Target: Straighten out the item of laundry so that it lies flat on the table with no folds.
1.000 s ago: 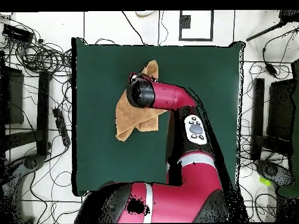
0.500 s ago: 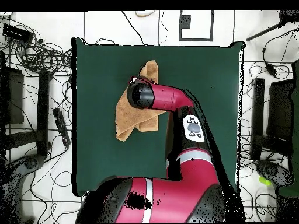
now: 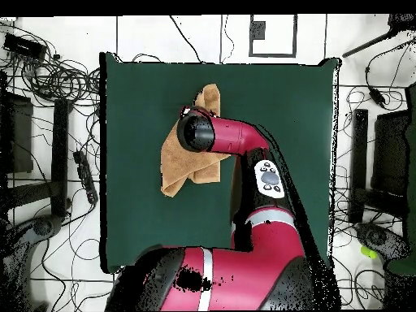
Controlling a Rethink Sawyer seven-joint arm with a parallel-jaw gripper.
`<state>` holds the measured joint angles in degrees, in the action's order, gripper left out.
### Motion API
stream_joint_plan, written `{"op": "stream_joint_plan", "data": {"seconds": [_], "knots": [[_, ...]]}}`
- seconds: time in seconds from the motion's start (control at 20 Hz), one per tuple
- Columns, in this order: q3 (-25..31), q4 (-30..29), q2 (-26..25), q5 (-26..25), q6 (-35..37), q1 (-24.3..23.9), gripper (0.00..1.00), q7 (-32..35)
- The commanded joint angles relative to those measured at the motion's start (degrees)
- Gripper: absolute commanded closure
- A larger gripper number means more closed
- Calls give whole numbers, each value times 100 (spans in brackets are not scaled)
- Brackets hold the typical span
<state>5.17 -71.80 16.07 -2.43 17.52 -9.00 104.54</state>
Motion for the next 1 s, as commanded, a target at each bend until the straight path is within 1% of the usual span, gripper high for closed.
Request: {"op": "stream_joint_plan", "data": {"seconds": [0.05, 0.7, 1.0], "knots": [[283, -233, -17, 87, 436, 139, 0, 612], [333, -189, -27, 114, 488, 115, 0, 586], [282, -3, -88, 158, 622, 171, 0, 607]]}}
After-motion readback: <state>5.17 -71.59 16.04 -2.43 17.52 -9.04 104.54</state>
